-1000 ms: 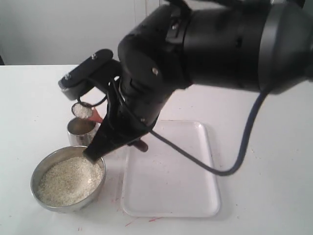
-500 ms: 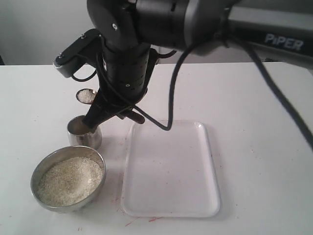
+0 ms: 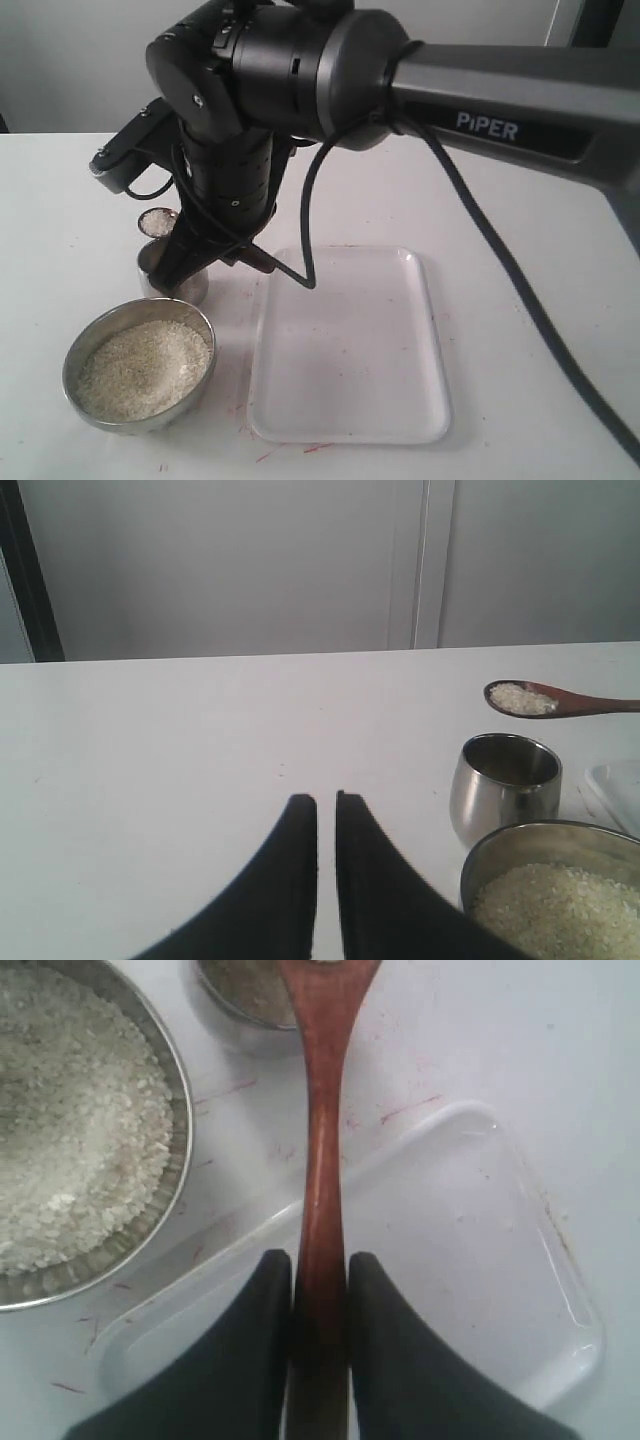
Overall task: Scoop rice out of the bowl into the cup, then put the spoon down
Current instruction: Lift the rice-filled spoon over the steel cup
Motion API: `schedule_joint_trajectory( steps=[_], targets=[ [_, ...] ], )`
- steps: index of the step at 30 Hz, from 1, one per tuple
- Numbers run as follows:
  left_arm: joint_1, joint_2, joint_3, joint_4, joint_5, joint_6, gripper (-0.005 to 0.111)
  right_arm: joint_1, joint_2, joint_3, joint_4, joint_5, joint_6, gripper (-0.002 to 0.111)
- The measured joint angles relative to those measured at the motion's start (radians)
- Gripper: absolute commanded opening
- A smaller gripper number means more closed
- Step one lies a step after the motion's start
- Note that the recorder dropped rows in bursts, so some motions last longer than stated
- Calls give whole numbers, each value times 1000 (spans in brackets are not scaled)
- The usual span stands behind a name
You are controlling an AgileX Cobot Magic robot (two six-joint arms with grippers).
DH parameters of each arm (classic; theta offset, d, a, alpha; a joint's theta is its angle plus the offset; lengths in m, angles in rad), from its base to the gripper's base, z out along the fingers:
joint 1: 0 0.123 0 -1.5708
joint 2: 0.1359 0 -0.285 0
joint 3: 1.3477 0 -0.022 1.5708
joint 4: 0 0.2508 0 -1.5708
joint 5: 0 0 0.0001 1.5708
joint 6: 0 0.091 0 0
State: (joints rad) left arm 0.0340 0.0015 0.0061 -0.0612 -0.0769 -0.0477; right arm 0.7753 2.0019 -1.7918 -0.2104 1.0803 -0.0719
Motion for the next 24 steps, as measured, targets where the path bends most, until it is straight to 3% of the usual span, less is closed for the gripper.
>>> schedule_joint_trajectory(
  steps=[24],
  targets=[
    [0,0,0,0,0,0,14,80,24,0,-233,76,62,0]
  ],
)
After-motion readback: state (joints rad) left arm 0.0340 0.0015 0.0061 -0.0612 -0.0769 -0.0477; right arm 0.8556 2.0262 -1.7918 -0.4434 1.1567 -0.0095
